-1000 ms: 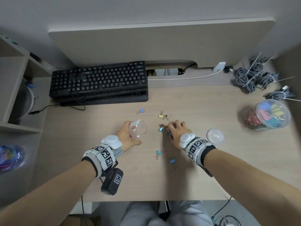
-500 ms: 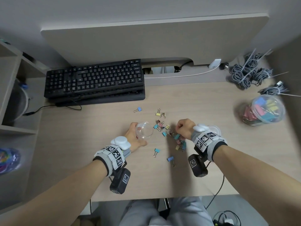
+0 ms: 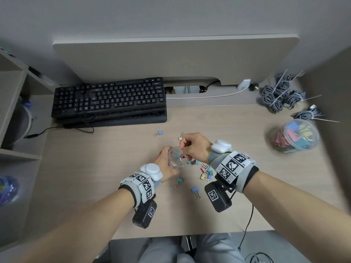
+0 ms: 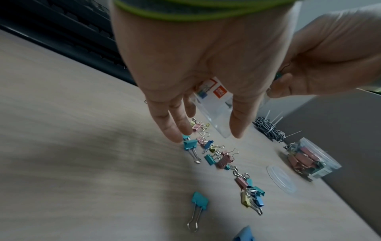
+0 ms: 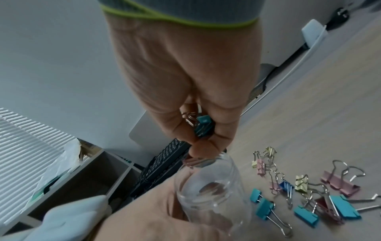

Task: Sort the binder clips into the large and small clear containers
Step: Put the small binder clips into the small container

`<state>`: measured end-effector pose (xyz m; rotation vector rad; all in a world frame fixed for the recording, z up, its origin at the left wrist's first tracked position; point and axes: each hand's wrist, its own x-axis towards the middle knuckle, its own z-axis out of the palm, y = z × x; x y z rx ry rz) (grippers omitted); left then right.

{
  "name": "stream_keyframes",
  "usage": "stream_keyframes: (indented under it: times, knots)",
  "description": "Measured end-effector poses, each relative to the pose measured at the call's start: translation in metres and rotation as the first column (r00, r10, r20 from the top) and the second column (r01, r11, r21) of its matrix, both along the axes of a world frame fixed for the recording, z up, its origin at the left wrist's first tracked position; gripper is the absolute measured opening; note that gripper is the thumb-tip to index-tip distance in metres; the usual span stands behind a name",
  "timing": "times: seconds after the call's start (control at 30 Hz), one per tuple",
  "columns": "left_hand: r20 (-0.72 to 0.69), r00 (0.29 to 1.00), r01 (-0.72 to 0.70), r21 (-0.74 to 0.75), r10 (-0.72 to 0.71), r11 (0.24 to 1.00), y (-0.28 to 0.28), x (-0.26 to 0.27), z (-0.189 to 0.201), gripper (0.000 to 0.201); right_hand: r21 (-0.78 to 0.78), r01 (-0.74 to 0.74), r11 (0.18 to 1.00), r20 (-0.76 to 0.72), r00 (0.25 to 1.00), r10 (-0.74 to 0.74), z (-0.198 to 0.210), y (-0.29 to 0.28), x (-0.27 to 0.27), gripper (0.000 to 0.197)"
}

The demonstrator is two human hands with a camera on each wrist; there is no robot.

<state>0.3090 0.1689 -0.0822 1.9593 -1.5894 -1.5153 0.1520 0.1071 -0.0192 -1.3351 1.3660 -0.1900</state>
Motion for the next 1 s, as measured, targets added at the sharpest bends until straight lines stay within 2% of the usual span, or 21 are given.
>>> stream_keyframes:
  times: [0.13,0.27,0.43,0.6,0.7,0.77,0.83,0.93,1.0]
  knots:
    - [-0.048,0.998,-0.028,-0.019,0.027,0.999,0.001,-0.004,0.004,0.065,-0.005,-0.053,0.999,-0.026,0.998,0.052,0.008,0.002,0.003,0.021]
    - [-0.043,0.999,-0.033,-0.04,0.032,0.999,0.0,-0.005,0.007,0.064,-0.08,-0.115,0.99,-0.041,0.993,0.112,0.015,0.002,0.006,0.003]
    - [-0.033,0.999,-0.019,-0.062,0.017,0.998,-0.004,0.002,0.008,0.07,-0.165,-0.176,0.97,-0.085,0.983,0.163,0.019,-0.002,0.005,0.014]
    - [-0.026,0.999,-0.033,-0.061,0.032,0.998,-0.005,0.011,0.003,0.077,-0.173,-0.066,0.983,-0.052,0.997,0.057,0.002,-0.012,-0.012,0.013]
    - [-0.021,0.999,-0.047,-0.053,0.046,0.998,-0.003,0.017,-0.002,0.077,-0.16,-0.075,0.984,-0.22,0.975,0.039,-0.026,-0.014,-0.034,0.013]
    - [-0.023,0.998,-0.057,-0.05,0.056,0.997,-0.002,0.019,-0.003,0.077,-0.074,-0.181,0.981,-0.431,0.893,0.132,-0.045,-0.009,-0.05,0.032]
    - [-0.025,0.997,-0.075,-0.05,0.074,0.996,0.001,0.022,-0.004,0.078,0.069,-0.298,0.952,-0.591,0.757,0.28,-0.059,0.001,-0.059,0.057]
    - [-0.018,0.997,-0.078,-0.043,0.077,0.996,0.005,0.027,-0.005,0.077,0.172,-0.421,0.891,-0.703,0.581,0.41,-0.075,0.017,-0.058,0.082]
    - [-0.014,0.997,-0.075,-0.032,0.074,0.997,0.006,0.031,-0.007,0.077,0.183,-0.428,0.885,-0.747,0.525,0.408,-0.085,0.026,-0.05,0.091]
